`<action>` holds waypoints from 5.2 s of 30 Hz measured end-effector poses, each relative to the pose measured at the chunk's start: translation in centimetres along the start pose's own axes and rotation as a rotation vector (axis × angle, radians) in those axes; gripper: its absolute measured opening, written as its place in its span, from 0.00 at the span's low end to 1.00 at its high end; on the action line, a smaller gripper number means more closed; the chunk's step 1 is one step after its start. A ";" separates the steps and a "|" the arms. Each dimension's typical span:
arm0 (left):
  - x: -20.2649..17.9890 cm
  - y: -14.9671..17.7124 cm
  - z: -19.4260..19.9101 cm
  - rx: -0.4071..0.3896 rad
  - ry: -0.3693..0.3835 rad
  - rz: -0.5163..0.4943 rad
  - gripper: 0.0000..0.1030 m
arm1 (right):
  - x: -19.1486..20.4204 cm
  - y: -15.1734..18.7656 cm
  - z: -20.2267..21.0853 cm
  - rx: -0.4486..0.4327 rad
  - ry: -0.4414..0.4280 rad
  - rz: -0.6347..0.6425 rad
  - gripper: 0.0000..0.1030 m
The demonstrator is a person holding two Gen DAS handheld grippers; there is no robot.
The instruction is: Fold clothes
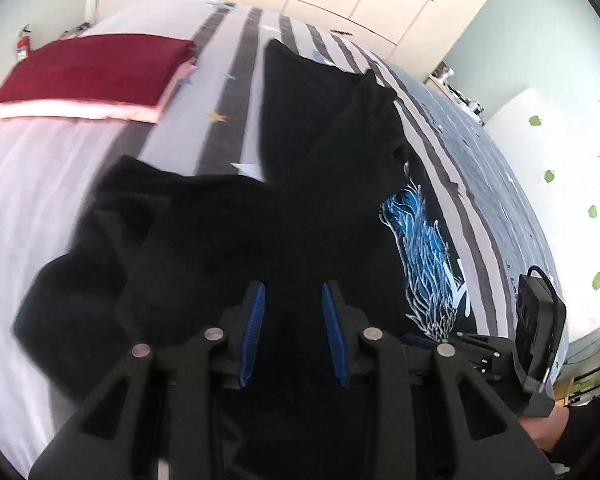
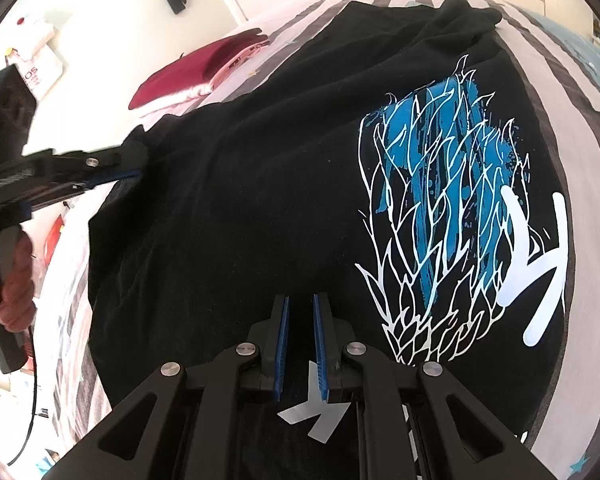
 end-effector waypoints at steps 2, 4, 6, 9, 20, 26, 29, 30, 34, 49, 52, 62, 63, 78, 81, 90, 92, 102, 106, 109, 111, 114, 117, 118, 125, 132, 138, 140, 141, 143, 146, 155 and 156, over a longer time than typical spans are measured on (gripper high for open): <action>1.2 0.3 1.3 -0.024 -0.030 0.016 0.26 | 0.0 0.0 0.0 -0.002 -0.002 -0.002 0.11; 3.4 0.7 2.4 -0.034 -0.092 0.055 0.26 | 0.0 0.1 0.1 -0.004 -0.001 -0.003 0.11; 5.3 1.2 2.4 -0.028 -0.145 0.093 0.26 | 0.0 0.2 0.2 -0.007 -0.002 -0.003 0.11; 7.4 1.9 1.5 0.007 -0.159 0.164 0.26 | -0.1 0.3 0.4 -0.010 -0.003 -0.007 0.11; 7.7 1.8 -2.0 0.015 -0.057 0.225 0.26 | 0.0 0.3 0.5 -0.011 -0.006 -0.003 0.11; 7.6 1.2 -0.1 -0.037 -0.086 0.159 0.02 | 0.1 0.4 0.5 -0.014 -0.004 -0.001 0.11; 8.9 1.0 1.3 -0.051 -0.133 0.147 0.02 | 0.1 0.5 0.6 -0.014 -0.002 0.001 0.11; 9.6 0.9 2.1 -0.056 -0.158 0.145 0.02 | 0.2 0.5 0.6 -0.014 -0.001 0.001 0.11; 13.4 0.5 4.8 -0.048 -0.287 0.159 0.03 | 0.3 0.5 0.6 -0.011 0.006 0.004 0.11; 11.6 0.0 2.9 0.002 -0.272 0.095 0.09 | 0.4 0.6 0.7 -0.013 0.018 0.011 0.11; 9.0 -1.1 -0.1 0.003 -0.215 0.022 0.10 | 0.4 0.7 0.8 -0.014 0.020 0.014 0.11; 10.7 -1.4 -4.6 0.062 -0.472 -0.055 0.10 | 0.3 0.8 0.9 -0.019 0.013 0.009 0.11; 10.9 -1.7 -4.4 0.057 -0.483 -0.044 0.10 | 0.3 0.8 0.9 -0.021 0.011 0.005 0.11; 5.6 -6.8 -11.3 0.020 -0.274 -0.151 0.15 | 0.1 1.2 1.3 -0.032 -0.008 -0.026 0.11; 6.2 -7.0 -10.9 0.008 -0.346 -0.151 0.13 | 0.1 1.3 1.4 -0.034 -0.010 -0.031 0.11; 5.4 -9.8 -9.8 -0.014 -0.434 -0.120 0.15 | -2.6 -0.2 4.8 -0.042 0.025 -0.054 0.11; 3.2 -11.3 -10.7 -0.020 -0.405 -0.148 0.21 | -4.6 -1.7 5.3 -0.065 0.051 -0.071 0.11; -7.9 -17.2 -19.1 -0.001 -0.176 -0.181 0.47 | -13.3 -10.8 3.1 -0.138 0.122 -0.087 0.11; -10.7 -19.1 -23.0 0.009 -0.102 -0.222 0.49 | -15.7 -14.4 2.1 -0.169 0.155 -0.148 0.12; -12.0 -20.9 -26.2 0.024 -0.060 -0.226 0.51 | -17.3 -16.2 1.4 -0.183 0.173 -0.195 0.12; -12.9 -21.9 -27.6 0.028 -0.024 -0.225 0.51 | -18.2 -17.0 1.2 -0.194 0.178 -0.219 0.12; -14.3 -22.9 -29.2 0.038 -0.008 -0.249 0.52 | -19.0 -18.1 0.7 -0.193 0.179 -0.231 0.12; -14.9 -23.9 -30.7 0.049 -0.007 -0.275 0.52 | -19.4 -18.9 -0.2 -0.178 0.183 -0.235 0.12; -15.1 -24.2 -31.4 0.064 0.003 -0.278 0.52 | -19.5 -19.2 -0.4 -0.173 0.184 -0.238 0.12; -15.6 -25.7 -34.3 0.109 0.010 -0.296 0.49 | -21.3 -21.3 -2.2 -0.153 0.186 -0.278 0.12; -17.6 -26.2 -33.6 0.091 0.068 -0.361 0.02 | -23.5 -22.8 -1.9 -0.170 0.173 -0.329 0.12; -21.5 -24.2 -31.0 0.030 0.123 -0.482 0.02 | -25.0 -23.6 -0.1 -0.200 0.182 -0.335 0.12; -23.2 -23.0 -30.0 0.007 0.138 -0.540 0.02 | -25.8 -23.7 0.9 -0.213 0.194 -0.340 0.12; -24.1 -22.3 -29.6 0.001 0.146 -0.572 0.02 | -26.3 -23.7 1.4 -0.219 0.201 -0.346 0.12; -25.8 -20.7 -28.9 -0.010 0.158 -0.640 0.02 | -27.2 -23.4 2.5 -0.229 0.215 -0.359 0.12; -27.9 -18.3 -28.6 -0.018 0.174 -0.751 0.02 | -28.5 -22.7 4.3 -0.257 0.217 -0.394 0.12; -29.9 -13.6 -27.7 0.083 0.242 -0.809 0.02 | -30.7 -19.7 7.3 -0.310 0.225 -0.519 0.33; -30.0 -13.7 -27.1 0.078 0.265 -0.809 0.04 | -30.7 -19.4 7.2 -0.303 0.224 -0.520 0.33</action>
Point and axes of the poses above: each gripper's, at about its wrist camera, not at the fingertips, and z roughly against the way its jaws point, x to its left, y to its underside, the point moved 4 cm from there along -z, roughly the way its jaws point, and after that the axes turned 4 degrees about -x, right-handed, at the moved point
